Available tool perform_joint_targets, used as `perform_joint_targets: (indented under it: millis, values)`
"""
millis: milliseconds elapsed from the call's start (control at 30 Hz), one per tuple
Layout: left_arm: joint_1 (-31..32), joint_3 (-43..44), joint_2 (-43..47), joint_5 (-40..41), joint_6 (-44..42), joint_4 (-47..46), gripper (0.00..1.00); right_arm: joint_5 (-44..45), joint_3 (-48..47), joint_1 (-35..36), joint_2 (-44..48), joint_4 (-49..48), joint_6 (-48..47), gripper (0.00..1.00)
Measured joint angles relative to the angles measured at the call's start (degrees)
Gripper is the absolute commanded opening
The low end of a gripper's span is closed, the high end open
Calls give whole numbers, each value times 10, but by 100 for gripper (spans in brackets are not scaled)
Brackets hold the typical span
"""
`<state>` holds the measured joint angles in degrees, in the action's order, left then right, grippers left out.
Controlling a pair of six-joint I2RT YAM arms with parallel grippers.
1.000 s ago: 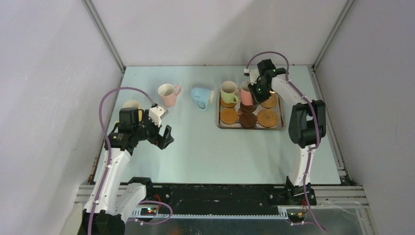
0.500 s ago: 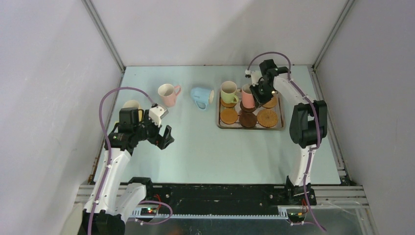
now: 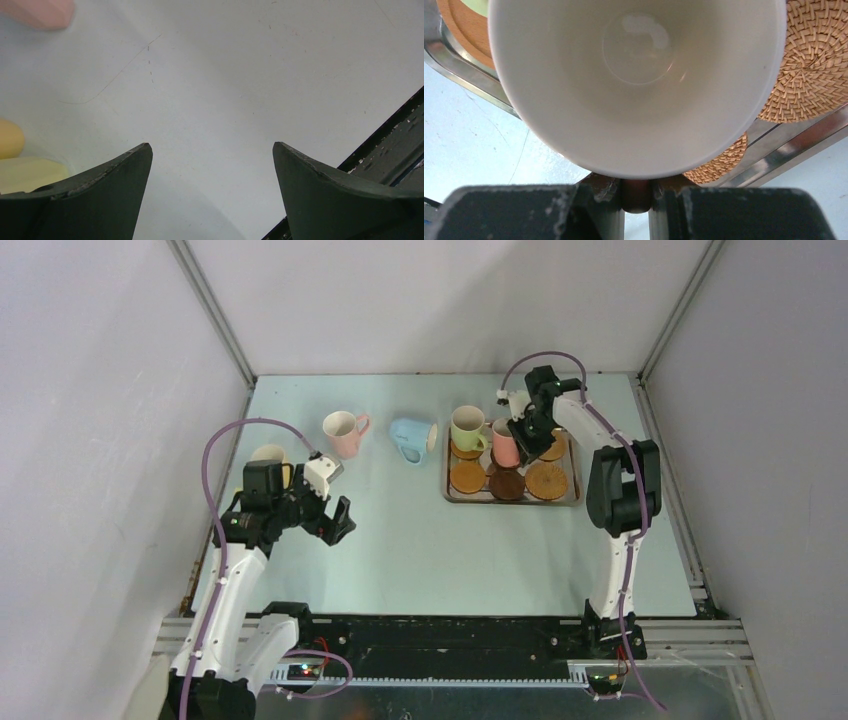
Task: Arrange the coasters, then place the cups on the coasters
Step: Place the cup on the coaster.
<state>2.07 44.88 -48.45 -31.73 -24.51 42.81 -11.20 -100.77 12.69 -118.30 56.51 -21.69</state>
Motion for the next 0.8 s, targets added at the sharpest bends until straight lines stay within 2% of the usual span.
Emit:
perform_joint_targets:
  millis: [300,600,700,800]
  values:
    - [0,0,2,0,0,2,98,16,0,1,-3,-13,0,0]
    - [0,0,3,0,0,2,98,27,-2,3,-5,-18,-11,8]
    - [0,0,3,0,0,2,98,28,-2,3,-5,-18,-14,17]
    - [0,0,3,-1,0,2,98,28,-2,3,-5,-18,-16,35]
